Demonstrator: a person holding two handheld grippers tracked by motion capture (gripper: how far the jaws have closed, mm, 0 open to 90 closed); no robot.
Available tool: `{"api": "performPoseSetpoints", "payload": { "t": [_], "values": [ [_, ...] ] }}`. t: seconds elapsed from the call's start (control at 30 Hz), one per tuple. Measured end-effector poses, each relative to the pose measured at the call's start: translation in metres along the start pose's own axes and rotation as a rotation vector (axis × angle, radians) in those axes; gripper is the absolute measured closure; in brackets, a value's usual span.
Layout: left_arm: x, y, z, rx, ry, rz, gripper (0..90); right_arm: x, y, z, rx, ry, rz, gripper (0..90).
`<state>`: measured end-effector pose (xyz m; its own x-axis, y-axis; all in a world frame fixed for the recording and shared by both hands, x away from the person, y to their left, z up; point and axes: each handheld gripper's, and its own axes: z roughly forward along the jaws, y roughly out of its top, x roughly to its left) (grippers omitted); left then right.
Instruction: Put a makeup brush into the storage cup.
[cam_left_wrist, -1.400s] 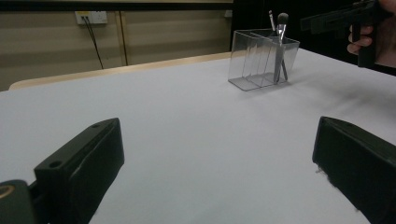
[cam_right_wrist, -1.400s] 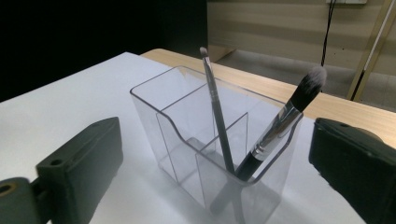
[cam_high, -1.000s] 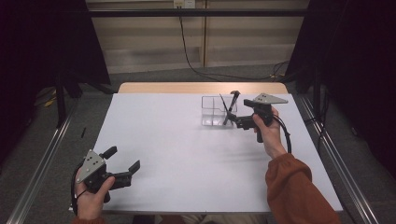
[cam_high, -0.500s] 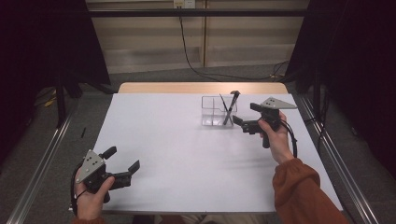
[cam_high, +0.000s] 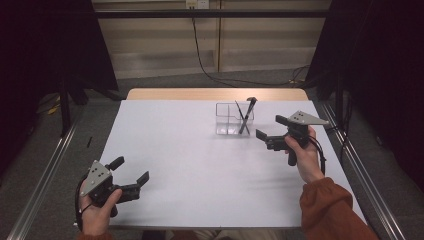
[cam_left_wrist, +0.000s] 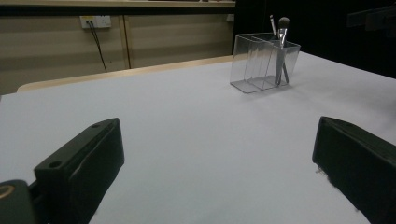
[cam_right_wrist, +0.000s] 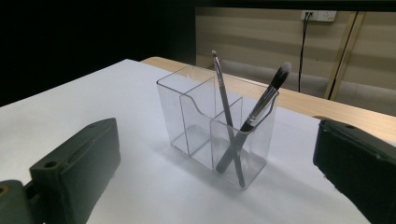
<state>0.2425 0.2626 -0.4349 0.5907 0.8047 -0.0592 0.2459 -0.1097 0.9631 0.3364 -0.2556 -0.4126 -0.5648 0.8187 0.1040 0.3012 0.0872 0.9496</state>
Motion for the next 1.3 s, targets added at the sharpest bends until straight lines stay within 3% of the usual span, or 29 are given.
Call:
{"api": "performPoseSetpoints", "payload": {
  "t": [0.13,0.97,1.3],
  "values": [
    [0.0,0.0,0.0,-0.003,-0.003,0.002,2.1,0.002,-0.003,-0.007,0.005,0.008,0.017,0.1],
    [-0.002,0.001,0.0,-0.012,-0.009,0.012,2.2,0.016,-0.022,-0.053,-0.026,-0.051,0.001,0.0],
    [-0.003,0.0,-0.004,-0.014,-0.002,0.01,2.1,0.02,-0.037,-0.073,-0.015,-0.058,-0.001,0.0]
  ]
}}
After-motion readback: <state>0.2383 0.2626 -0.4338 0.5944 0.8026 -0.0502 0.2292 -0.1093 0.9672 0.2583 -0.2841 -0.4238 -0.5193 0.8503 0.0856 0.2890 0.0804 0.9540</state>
